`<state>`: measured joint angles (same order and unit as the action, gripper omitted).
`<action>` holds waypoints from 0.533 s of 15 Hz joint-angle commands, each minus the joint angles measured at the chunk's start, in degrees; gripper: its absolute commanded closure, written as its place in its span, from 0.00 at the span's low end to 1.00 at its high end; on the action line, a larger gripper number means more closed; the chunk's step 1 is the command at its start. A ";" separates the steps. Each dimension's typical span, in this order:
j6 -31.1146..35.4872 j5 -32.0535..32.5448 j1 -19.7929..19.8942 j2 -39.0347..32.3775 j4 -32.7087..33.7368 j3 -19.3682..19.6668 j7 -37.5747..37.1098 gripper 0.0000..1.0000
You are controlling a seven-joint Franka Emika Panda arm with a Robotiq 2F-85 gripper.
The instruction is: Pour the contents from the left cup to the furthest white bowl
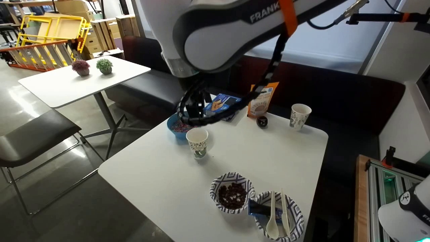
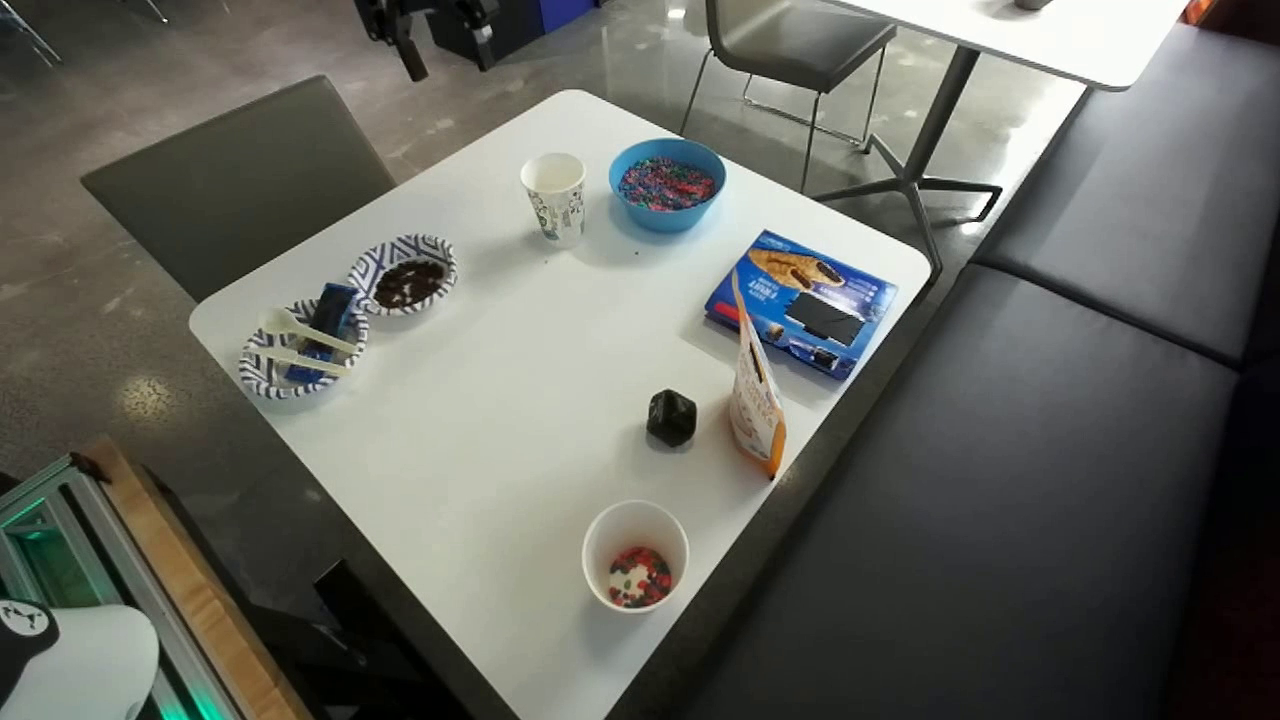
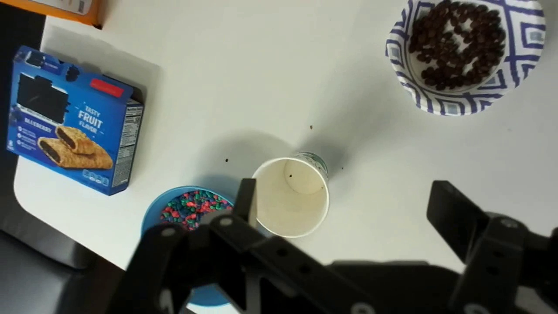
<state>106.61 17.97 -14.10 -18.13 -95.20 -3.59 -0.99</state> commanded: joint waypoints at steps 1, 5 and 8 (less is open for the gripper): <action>-2.38 -5.25 3.14 7.14 -4.67 -1.54 2.29 0.00; -4.78 -12.95 6.38 14.01 -10.28 -1.45 7.47 0.00; -4.75 -9.29 5.78 10.66 -5.43 -1.48 4.77 0.00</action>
<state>102.04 8.59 -9.04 -7.43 -100.78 -4.26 3.88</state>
